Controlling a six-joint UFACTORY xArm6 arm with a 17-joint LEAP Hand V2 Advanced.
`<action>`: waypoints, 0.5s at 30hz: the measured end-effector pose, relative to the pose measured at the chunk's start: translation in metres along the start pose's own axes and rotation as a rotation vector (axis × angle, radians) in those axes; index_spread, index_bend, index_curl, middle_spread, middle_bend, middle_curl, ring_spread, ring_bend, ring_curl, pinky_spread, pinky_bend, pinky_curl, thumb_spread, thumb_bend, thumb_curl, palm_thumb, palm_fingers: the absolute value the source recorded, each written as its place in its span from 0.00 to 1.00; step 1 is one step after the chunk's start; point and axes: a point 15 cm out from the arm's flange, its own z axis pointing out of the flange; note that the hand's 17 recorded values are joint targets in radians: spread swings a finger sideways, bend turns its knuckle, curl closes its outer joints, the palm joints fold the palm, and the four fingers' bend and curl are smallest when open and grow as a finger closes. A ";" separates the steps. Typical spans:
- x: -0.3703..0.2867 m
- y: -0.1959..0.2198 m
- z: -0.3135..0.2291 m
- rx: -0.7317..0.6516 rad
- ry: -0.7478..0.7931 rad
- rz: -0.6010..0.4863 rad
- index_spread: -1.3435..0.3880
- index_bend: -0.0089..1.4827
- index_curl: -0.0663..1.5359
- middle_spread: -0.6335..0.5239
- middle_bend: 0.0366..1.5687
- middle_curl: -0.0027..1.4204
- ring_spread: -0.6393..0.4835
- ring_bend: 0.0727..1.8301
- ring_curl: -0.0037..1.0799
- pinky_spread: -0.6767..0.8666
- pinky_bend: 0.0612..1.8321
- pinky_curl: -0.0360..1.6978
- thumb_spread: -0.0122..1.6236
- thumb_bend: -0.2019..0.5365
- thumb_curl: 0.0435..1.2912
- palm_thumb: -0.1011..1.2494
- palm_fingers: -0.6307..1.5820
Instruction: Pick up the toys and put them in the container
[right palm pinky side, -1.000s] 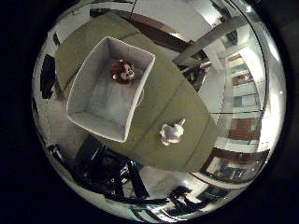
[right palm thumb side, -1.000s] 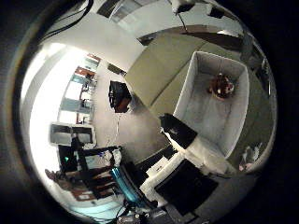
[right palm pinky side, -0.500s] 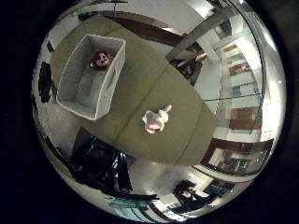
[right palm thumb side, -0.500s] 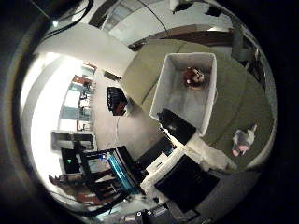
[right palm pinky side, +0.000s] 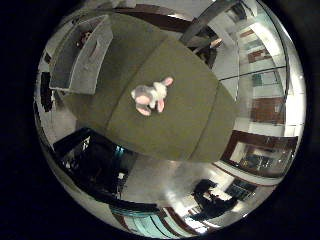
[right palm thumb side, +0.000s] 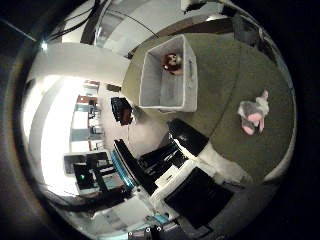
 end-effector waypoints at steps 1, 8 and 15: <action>0.008 0.002 0.003 -0.004 0.000 -0.008 0.55 0.12 0.25 0.47 0.16 0.26 0.56 0.22 0.23 0.59 0.36 0.02 0.67 0.24 0.24 0.51 0.43; 0.055 0.017 0.042 -0.089 -0.005 -0.056 0.54 0.13 0.25 0.48 0.13 0.25 0.59 0.18 0.22 0.62 0.34 0.02 0.67 0.24 0.24 0.53 0.40; 0.100 0.019 0.081 -0.114 0.082 -0.145 0.54 0.12 0.25 0.50 0.10 0.24 0.63 0.15 0.21 0.62 0.32 0.02 0.66 0.24 0.24 0.55 0.37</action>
